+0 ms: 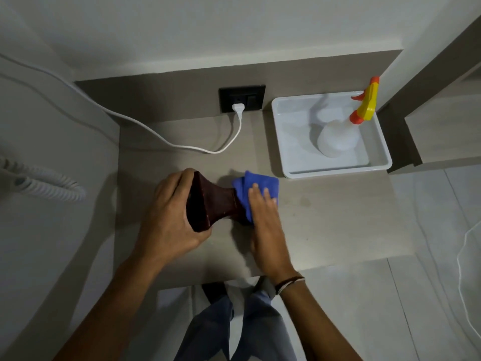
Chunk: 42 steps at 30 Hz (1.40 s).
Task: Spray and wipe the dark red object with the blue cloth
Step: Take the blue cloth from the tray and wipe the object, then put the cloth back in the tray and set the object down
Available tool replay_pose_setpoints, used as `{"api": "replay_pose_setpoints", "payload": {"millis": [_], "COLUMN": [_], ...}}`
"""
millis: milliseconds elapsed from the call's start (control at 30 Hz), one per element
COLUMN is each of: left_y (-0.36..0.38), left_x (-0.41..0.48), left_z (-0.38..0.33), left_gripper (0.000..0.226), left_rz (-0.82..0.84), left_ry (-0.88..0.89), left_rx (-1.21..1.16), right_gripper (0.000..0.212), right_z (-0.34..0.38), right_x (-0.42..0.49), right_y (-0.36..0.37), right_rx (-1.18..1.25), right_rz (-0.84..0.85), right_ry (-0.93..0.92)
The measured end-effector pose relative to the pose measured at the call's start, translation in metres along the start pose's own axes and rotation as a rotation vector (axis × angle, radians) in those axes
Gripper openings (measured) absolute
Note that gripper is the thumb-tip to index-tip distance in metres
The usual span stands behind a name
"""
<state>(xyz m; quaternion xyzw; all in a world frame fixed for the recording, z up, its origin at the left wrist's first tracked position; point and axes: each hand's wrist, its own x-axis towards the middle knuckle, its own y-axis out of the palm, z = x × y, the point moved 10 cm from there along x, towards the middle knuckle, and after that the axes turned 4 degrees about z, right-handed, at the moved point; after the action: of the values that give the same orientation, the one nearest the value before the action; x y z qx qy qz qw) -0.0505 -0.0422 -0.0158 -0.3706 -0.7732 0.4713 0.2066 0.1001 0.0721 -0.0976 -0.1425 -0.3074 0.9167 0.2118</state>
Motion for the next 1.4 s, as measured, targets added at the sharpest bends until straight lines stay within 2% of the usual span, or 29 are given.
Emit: {"api": "replay_pose_setpoints", "payload": {"millis": [67,100,200,267,300,367,433,467,533,600,667,733,833,900,1133,1267,1400], "left_y": [0.001,0.002,-0.003,-0.006,-0.007,-0.004,-0.002,-0.001,-0.002,-0.002,-0.002,-0.003,-0.008,-0.012,-0.009,-0.006,-0.002], "left_x": [0.000,0.002,0.003,-0.001,-0.003,-0.005,-0.005,-0.003,-0.001,-0.002,-0.008,-0.014,-0.013,-0.013,0.015,0.036,0.048], "left_z": [-0.006,-0.011,-0.016,-0.010,-0.007,-0.003,-0.009,-0.013,-0.014,-0.008,-0.002,-0.001,-0.012,-0.024,-0.043,-0.052,-0.058], "left_gripper": [0.109,0.108,0.096,0.090,0.094,0.108,0.110,0.108,0.102,0.100,0.105,0.112,0.111,0.109,0.112,0.116,0.121], "left_rz": [-0.001,-0.003,-0.051,-0.072,-0.066,-0.024,-0.006,-0.007,-0.005,0.021,0.049,0.076,0.097,0.094,0.157,0.146,0.127], "left_ry": [0.013,0.026,0.060,0.066,0.056,0.020,0.011,0.022,0.019,-0.012,-0.022,-0.024,0.006,0.023,0.001,0.007,0.009], "left_rx": [0.007,0.000,-0.064,-0.072,-0.054,-0.019,-0.019,-0.016,-0.035,-0.068,-0.034,0.002,0.041,0.085,0.226,0.238,0.231], "right_gripper": [0.084,0.083,0.078,0.081,0.083,0.085,0.081,0.078,0.076,0.088,0.108,0.112,0.082,0.072,0.071,0.078,0.085], "right_z": [-0.015,-0.002,0.072,0.082,0.067,0.015,-0.009,0.003,0.049,0.075,0.059,0.016,-0.026,-0.030,-0.011,-0.013,-0.024], "right_x": [0.002,0.001,-0.018,-0.023,-0.019,-0.013,-0.014,-0.015,-0.016,-0.021,-0.020,-0.021,-0.024,-0.025,0.014,0.073,0.133], "right_y": [-0.014,-0.013,0.019,0.026,0.023,0.010,0.002,0.005,0.029,0.048,0.047,0.032,-0.004,-0.033,-0.144,-0.180,-0.177], "right_rx": [0.048,0.099,0.209,0.196,0.153,0.086,0.121,0.159,0.222,0.245,0.134,0.028,0.133,0.155,0.132,0.086,-0.147], "right_rz": [-0.049,-0.062,-0.007,0.031,0.036,0.006,-0.055,-0.070,-0.057,-0.025,-0.017,-0.031,-0.121,-0.209,-0.397,-0.316,-0.149], "right_ry": [0.081,0.057,-0.201,-0.295,-0.254,-0.015,0.114,0.089,-0.092,-0.210,-0.203,-0.059,0.101,0.118,0.018,0.020,-0.041]}}
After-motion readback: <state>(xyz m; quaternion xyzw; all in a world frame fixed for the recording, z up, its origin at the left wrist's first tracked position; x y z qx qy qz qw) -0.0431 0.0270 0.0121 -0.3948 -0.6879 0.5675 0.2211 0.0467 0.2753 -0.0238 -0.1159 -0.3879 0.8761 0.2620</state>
